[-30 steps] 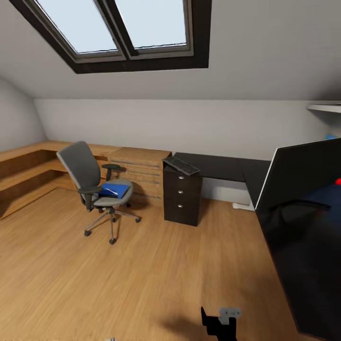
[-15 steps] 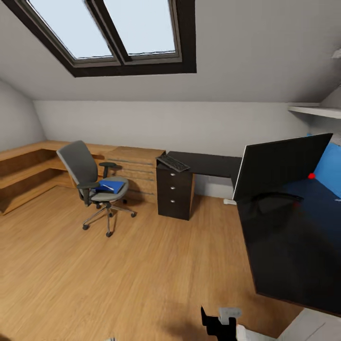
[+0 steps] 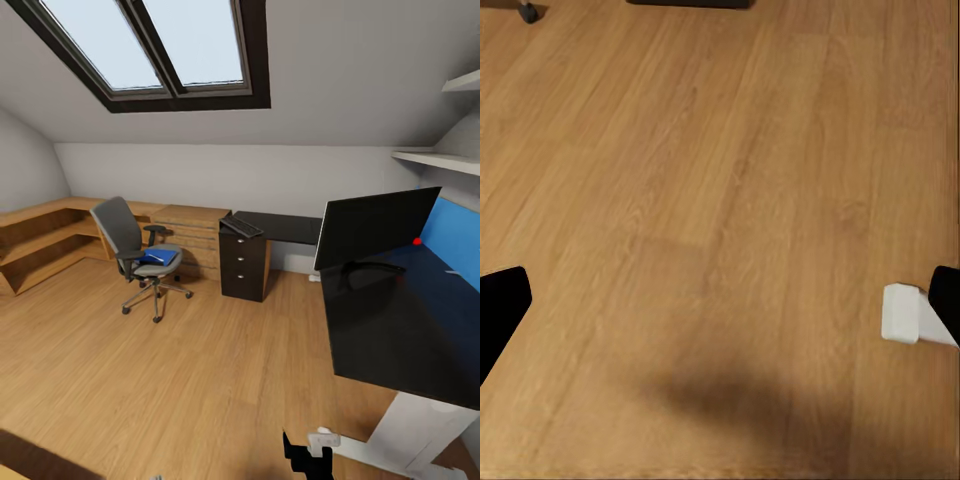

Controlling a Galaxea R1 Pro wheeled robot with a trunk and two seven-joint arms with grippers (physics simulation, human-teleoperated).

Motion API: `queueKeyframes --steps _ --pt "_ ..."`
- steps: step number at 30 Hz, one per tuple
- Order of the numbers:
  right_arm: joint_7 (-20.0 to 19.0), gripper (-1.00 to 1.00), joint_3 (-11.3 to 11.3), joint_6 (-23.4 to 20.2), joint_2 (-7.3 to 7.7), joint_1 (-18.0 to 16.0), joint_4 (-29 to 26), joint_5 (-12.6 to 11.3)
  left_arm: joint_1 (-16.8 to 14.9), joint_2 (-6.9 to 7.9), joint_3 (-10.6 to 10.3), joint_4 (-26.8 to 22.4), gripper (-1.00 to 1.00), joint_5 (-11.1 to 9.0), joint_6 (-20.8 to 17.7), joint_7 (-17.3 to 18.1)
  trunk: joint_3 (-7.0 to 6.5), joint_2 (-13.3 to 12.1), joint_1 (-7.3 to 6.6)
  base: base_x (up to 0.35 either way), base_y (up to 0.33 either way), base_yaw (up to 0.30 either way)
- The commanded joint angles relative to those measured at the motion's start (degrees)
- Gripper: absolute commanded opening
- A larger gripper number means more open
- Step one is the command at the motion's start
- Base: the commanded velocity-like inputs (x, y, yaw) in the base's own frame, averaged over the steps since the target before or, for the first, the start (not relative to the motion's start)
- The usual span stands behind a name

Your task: In the bedroom, organize the workspace by keeping the computer under the desk, ensuring the monitor is on the desk, placing the keyboard on the desk next to the monitor, placing the mouse on the desk next to the keyboard, moving the folder from the swivel chair onto the desk next to the mouse, stacking the notebook on top of the folder with the pen on top of the notebook, and positioning the swivel chair next to the desk.

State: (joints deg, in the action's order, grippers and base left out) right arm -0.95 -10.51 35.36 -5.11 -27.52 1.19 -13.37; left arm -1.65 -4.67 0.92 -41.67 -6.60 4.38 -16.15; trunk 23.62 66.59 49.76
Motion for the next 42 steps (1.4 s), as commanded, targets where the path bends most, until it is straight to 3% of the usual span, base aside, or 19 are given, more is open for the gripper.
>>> queueKeyframes --steps 1,17,42 --pt "-0.1 1.0 -0.5 0.2 -0.01 -0.1 0.1 -0.6 0.0 -0.02 0.0 0.0 1.0 -0.6 0.3 0.0 -0.12 -0.4 -0.26 -0.336 -0.119 0.0" --pt "-0.1 1.0 -0.4 0.4 0.12 -0.1 0.1 -0.6 0.0 0.09 0.1 0.0 1.0 -0.7 0.2 -0.1 -3.0 -6.8 -3.78 -0.292 -0.135 -0.044" --pt "0.0 1.0 -0.2 0.3 0.36 -0.1 0.1 -0.6 0.0 0.1 0.1 0.4 1.0 -0.9 0.0 0.0 -7.48 -16.8 -9.27 -0.02 -0.011 -0.249"
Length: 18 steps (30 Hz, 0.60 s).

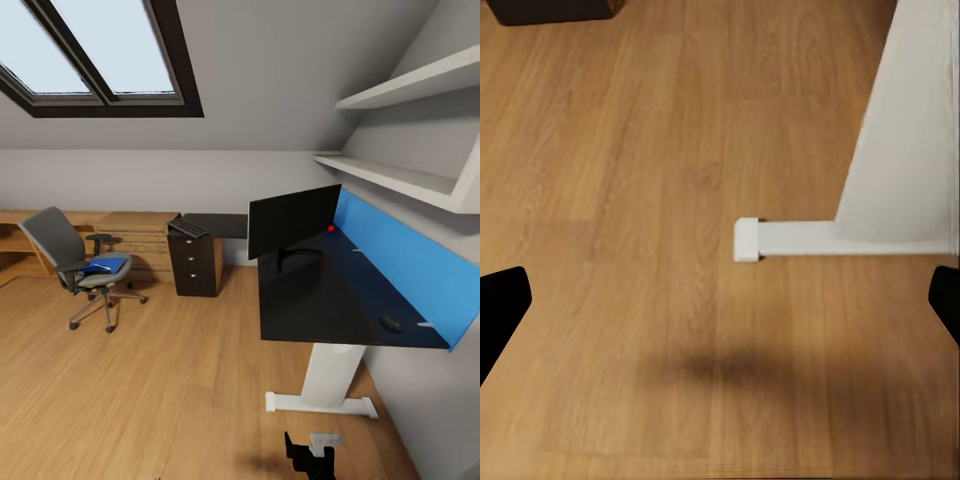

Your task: In the bedroom, organize the workspace by keeping the computer under the desk, ensuring the monitor is on the desk, placing the keyboard on the desk next to the monitor, placing the mouse on the desk next to the keyboard, moving the folder from the swivel chair onto the desk next to the mouse, stacking the notebook on top of the folder with the pen on top of the notebook, and positioning the swivel chair next to the desk.

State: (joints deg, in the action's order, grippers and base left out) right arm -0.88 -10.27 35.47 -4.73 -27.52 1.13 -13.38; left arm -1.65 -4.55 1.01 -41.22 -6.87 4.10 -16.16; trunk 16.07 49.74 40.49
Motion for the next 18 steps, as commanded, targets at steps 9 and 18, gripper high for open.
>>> queueKeyframes --steps 9,18 --pt "-0.1 1.0 -0.5 0.2 0.0 -0.1 0.1 -0.6 0.0 0.16 0.0 1.5 1.0 -0.7 0.2 0.1 -1.55 -3.6 -1.98 0.0 0.0 -0.263" --pt "-0.2 1.0 -0.9 0.4 -0.21 -0.1 0.1 0.0 -0.2 2.61 0.1 6.3 1.0 -2.8 -6.6 0.6 -3.18 -7.2 -3.95 0.0 0.0 -0.188"
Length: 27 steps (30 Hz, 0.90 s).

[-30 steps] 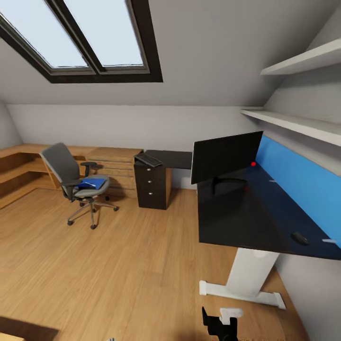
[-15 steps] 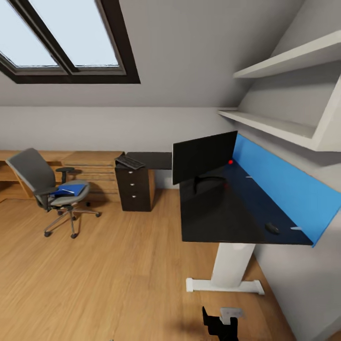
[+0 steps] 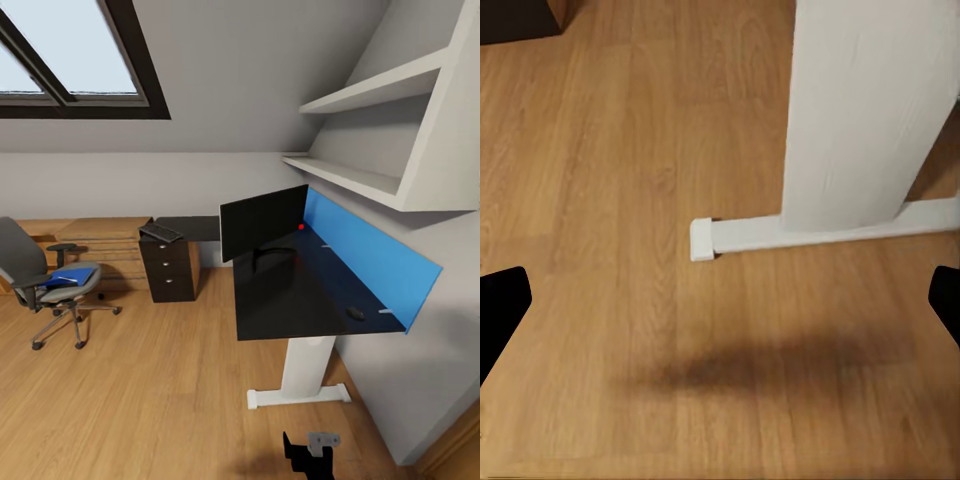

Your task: In the bedroom, organize the workspace by keeping the computer under the desk, ensuring the monitor is on the desk, placing the keyboard on the desk next to the monitor, placing the mouse on the desk next to the keyboard, moving the folder from the swivel chair onto the desk next to the mouse, stacking the notebook on top of the folder with the pen on top of the notebook, and positioning the swivel chair next to the desk.

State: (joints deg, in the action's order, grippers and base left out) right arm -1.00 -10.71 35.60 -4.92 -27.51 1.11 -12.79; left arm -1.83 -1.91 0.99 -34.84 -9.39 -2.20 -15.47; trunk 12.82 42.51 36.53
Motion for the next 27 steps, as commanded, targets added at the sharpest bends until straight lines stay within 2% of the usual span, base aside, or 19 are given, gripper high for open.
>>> queueKeyframes --steps 1,2,3,6,8,9,12,13,16,17,18,19,20,21,22,25,27 --pt "-0.1 1.0 -0.5 0.2 -0.05 -0.1 0.1 -0.5 -0.5 0.44 0.1 1.1 1.0 -1.6 -1.6 0.0 -0.1 -0.3 -0.21 0.0 0.0 -0.026" --pt "-0.1 1.0 -0.6 0.3 -0.05 -0.1 0.1 -0.5 -0.7 0.68 0.1 1.6 1.0 -2.3 -2.1 0.0 -0.28 -0.8 -0.43 0.0 0.0 -0.021" --pt "0.0 1.0 -0.4 0.1 0.04 -0.1 -1.3 -0.6 -1.5 1.39 0.1 2.7 1.0 -4.5 -3.0 0.1 -0.28 -0.8 -0.43 0.0 0.0 -0.009" --pt "0.4 1.0 -0.1 -0.6 0.87 -0.1 -6.8 -1.4 -1.8 1.7 0.1 3.2 1.0 -5.4 -3.0 0.1 -0.28 -0.8 -0.43 0.0 0.0 -0.005" --pt "2.3 1.0 0.0 -3.7 1.85 -0.1 -14.2 -2.3 -1.9 1.78 0.0 3.3 1.0 -5.7 -1.2 0.1 -0.28 -0.8 -0.43 0.0 0.0 -0.002" --pt "4.9 1.0 0.0 -9.1 2.33 -0.1 -20.8 -2.7 -2.0 1.8 -0.1 3.5 1.0 -5.8 1.1 0.0 -0.28 -0.8 -0.43 0.0 0.0 0.0" --pt "8.1 1.0 0.0 -17.2 2.97 -0.1 -29.3 -2.8 -2.0 1.81 -0.1 3.6 1.0 -5.8 3.1 0.0 -0.28 -0.8 -0.43 0.0 0.0 0.0" --pt "10.2 1.0 -0.1 -24.0 3.68 0.0 -35.7 -2.9 -2.0 1.81 -0.1 3.6 1.0 -5.8 4.0 -0.1 -0.28 -0.8 -0.43 0.0 0.0 0.0" --pt "12.6 1.0 -0.1 -35.8 5.06 0.2 -45.5 -3.0 -2.0 1.82 -0.1 3.6 1.0 -5.8 4.8 -0.1 -0.28 -0.8 -0.43 0.0 0.0 0.0" --pt "13.6 1.0 0.0 -43.5 5.93 0.4 -51.8 -3.1 -2.0 1.82 -0.1 3.6 1.0 -5.8 5.1 -0.1 -0.28 -0.8 -0.43 0.0 0.0 0.0" --pt "14.0 1.0 0.1 -47.0 6.27 0.4 -54.9 -3.1 -2.0 1.82 -0.1 3.6 1.0 -5.8 5.2 -0.1 -0.28 -0.8 -0.43 0.0 0.0 0.0" --pt "15.0 1.0 0.8 -55.6 6.92 0.5 -63.7 -3.0 -2.0 1.82 -0.1 3.6 1.0 -5.8 5.4 -0.1 -0.28 -0.8 -0.43 0.0 -0.02 0.0" --pt "16.0 1.0 1.6 -60.0 7.15 0.6 -68.8 -3.0 -2.0 1.82 -0.1 3.7 1.0 -5.8 5.5 -0.1 -0.28 -0.8 -0.43 0.0 -0.085 0.0" --pt "16.6 1.0 1.9 -61.9 7.25 0.6 -71.0 -3.0 -2.0 1.82 -0.1 3.7 1.0 -5.8 5.5 -0.1 -0.28 -0.8 -0.43 0.0 -0.123 0.0" --pt "19.0 1.0 2.9 -67.9 7.53 0.6 -77.1 -3.1 -2.0 1.82 -0.1 3.7 1.0 -5.8 5.6 -0.1 -0.28 -0.8 -0.43 0.0 -0.23 0.0" --pt "20.2 1.0 3.3 -70.7 7.68 0.7 -78.9 -3.0 -2.0 1.87 -0.1 3.7 1.0 -5.7 5.6 -0.1 -0.28 -0.8 -0.43 0.0 -0.265 0.0" --pt "20.6 1.0 3.4 -71.1 7.78 0.8 -77.3 -2.8 -2.0 1.86 -0.1 3.7 1.0 -5.7 5.6 -0.1 -0.28 -0.8 -0.43 0.0 -0.286 0.0"
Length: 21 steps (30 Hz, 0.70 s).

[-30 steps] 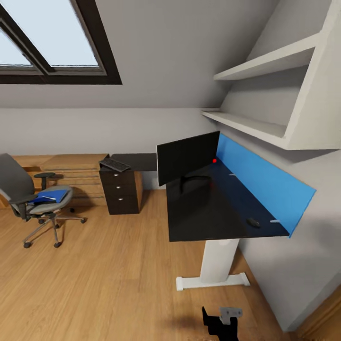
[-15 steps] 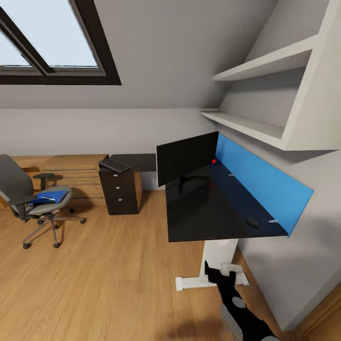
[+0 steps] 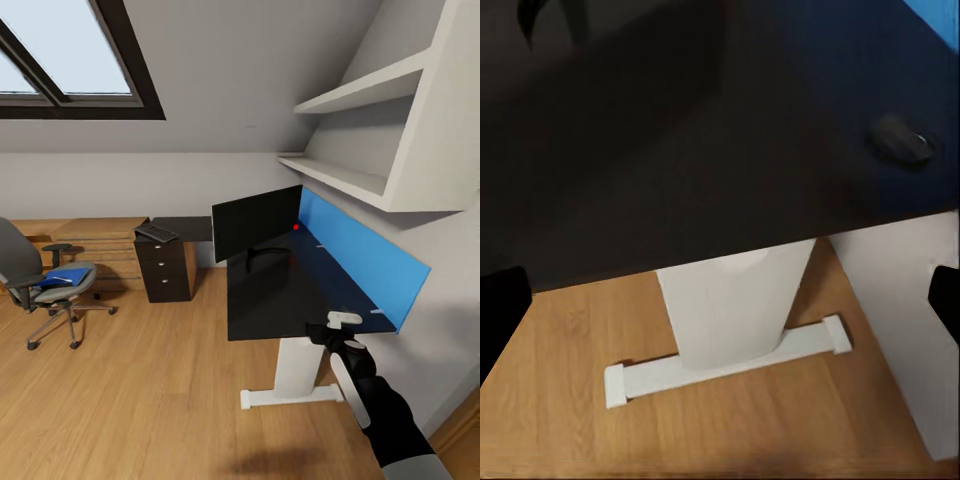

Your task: In the bedroom, organize the workspace by keeping the computer under the desk, ensuring the monitor is on the desk, placing the keyboard on the desk next to the monitor, placing the mouse on the desk next to the keyboard, moving the folder from the swivel chair onto the desk next to the mouse, stacking the notebook on top of the folder with the pen on top of the notebook, and positioning the swivel chair next to the desk.

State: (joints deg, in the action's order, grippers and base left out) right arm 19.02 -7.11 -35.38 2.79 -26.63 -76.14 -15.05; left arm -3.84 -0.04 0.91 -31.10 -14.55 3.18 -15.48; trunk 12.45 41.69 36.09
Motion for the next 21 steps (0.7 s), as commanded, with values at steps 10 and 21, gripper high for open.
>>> queueKeyframes --steps 10,21 --pt "0.6 1.0 0.0 1.8 0.16 0.3 5.0 -0.3 0.0 0.28 0.0 0.0 1.0 -0.5 1.5 -0.1 0.08 0.1 0.01 0.068 -0.289 0.0" --pt "-0.2 1.0 -0.1 4.6 2.95 0.3 7.4 -0.2 0.0 0.94 0.0 0.0 1.0 -0.5 3.1 0.0 0.08 0.1 0.01 0.232 -0.248 0.0"
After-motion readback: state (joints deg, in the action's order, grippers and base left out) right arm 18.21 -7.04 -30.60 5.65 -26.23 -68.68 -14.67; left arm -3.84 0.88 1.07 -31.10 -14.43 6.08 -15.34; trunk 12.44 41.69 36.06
